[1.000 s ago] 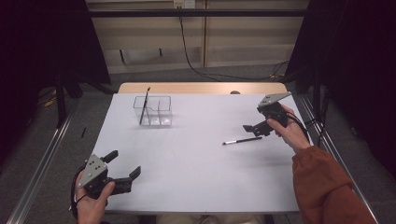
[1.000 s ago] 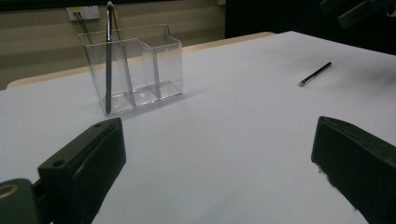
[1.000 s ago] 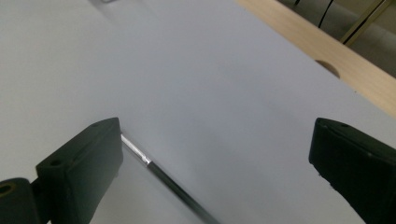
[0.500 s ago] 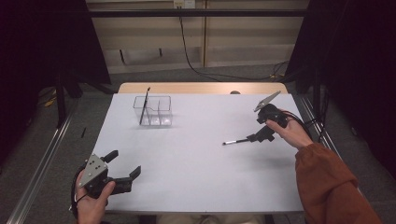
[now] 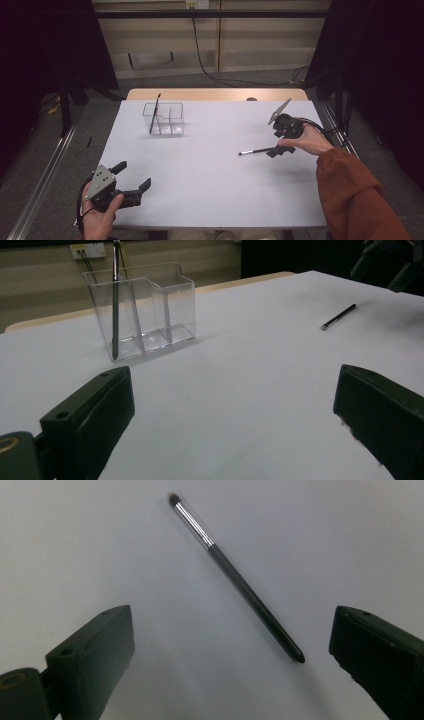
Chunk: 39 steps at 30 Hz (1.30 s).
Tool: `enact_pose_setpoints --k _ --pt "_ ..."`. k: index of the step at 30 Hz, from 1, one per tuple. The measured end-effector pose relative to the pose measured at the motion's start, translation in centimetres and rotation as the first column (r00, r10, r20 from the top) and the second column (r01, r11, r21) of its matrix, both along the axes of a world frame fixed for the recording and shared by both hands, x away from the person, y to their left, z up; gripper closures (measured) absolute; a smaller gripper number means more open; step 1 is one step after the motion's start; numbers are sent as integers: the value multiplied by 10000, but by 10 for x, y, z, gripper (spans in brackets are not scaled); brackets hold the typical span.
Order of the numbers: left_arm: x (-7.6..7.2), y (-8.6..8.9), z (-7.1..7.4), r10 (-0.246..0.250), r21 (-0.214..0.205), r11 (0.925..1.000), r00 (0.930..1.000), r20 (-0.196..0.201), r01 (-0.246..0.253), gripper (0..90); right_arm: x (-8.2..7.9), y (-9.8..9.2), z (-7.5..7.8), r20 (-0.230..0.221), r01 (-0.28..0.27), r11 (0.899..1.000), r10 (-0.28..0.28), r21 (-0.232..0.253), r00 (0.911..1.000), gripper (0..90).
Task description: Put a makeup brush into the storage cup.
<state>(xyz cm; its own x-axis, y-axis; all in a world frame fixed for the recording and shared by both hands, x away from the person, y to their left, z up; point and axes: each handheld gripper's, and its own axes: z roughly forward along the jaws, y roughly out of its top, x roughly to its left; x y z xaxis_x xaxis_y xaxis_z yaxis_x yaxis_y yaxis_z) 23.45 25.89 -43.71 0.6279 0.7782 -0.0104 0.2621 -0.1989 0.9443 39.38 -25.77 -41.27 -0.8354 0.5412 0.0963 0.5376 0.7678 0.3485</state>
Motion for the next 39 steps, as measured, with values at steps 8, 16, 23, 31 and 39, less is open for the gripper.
enact_pose_setpoints --k 8,16,23,31,39 --pt "0 0 0 -27 73 10000 10000 4 27 29 7 10 -9 -375 -528 9972 508 -536 9980 40" --pt "0 1 0 -38 101 9999 10000 39 38 29 19 14 -19 -657 -1026 9858 945 -1333 9934 198" --pt "0 -1 0 -91 95 9999 9999 70 90 30 27 18 -27 -914 -1182 9747 1023 -1897 9905 346" --pt "0 0 1 -143 46 9999 9999 76 143 29 31 24 -31 -999 -1537 9657 1352 -2094 9858 470" --pt "0 0 0 -172 99 9998 9998 61 171 29 35 26 -38 -972 -1747 9613 1570 -2131 9828 563"
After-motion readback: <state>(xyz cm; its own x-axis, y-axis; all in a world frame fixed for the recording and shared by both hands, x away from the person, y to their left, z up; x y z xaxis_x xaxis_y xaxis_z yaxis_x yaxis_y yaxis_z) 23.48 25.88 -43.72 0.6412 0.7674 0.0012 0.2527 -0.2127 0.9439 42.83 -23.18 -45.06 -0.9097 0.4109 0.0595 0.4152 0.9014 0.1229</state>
